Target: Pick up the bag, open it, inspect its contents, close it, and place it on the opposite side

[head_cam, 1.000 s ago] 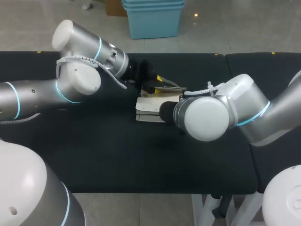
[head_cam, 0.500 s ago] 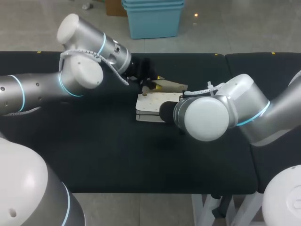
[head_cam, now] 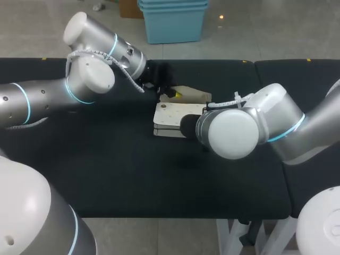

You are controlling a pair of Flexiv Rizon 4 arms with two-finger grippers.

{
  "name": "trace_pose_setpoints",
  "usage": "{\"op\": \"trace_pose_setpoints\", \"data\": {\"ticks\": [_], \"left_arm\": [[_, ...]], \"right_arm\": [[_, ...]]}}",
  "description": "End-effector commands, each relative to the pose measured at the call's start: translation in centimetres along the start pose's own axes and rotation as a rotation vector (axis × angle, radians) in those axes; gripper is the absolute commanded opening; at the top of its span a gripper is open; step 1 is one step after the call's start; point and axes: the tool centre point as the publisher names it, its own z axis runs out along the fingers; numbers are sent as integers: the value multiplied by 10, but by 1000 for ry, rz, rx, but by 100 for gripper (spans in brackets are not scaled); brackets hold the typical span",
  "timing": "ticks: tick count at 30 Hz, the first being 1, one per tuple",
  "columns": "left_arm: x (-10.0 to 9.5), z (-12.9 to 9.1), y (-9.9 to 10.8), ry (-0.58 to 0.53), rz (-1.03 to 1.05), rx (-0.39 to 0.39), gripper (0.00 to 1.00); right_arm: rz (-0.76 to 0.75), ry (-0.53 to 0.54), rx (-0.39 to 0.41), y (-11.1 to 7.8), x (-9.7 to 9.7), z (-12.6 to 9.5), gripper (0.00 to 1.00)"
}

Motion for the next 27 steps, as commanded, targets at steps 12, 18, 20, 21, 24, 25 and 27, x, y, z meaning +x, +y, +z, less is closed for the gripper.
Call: {"op": "trace_pose_setpoints", "data": {"ticks": [12,18,20,21,24,25,27], "left_arm": [[-10,-10,-4,-5,-36,13,0],[-10,-10,-4,-5,-36,13,0],[-10,-10,-4,-5,-36,13,0],[-10,-10,-4,-5,-36,13,0],[-10,-10,-4,-5,-36,13,0],[-10,-10,-4,-5,-36,13,0],[-9,-16,-6,-35,-43,9,0]], "right_arm": [[6,-27,-16,-5,-5,-44,100],[18,-19,-20,-6,-17,-67,100],[24,-11,-36,-5,-22,-73,100],[22,-8,-43,-4,-25,-74,100],[14,-1,-60,0,-35,-78,80],[11,3,-58,1,-38,-78,44],[9,13,-62,3,-45,-80,1]]}}
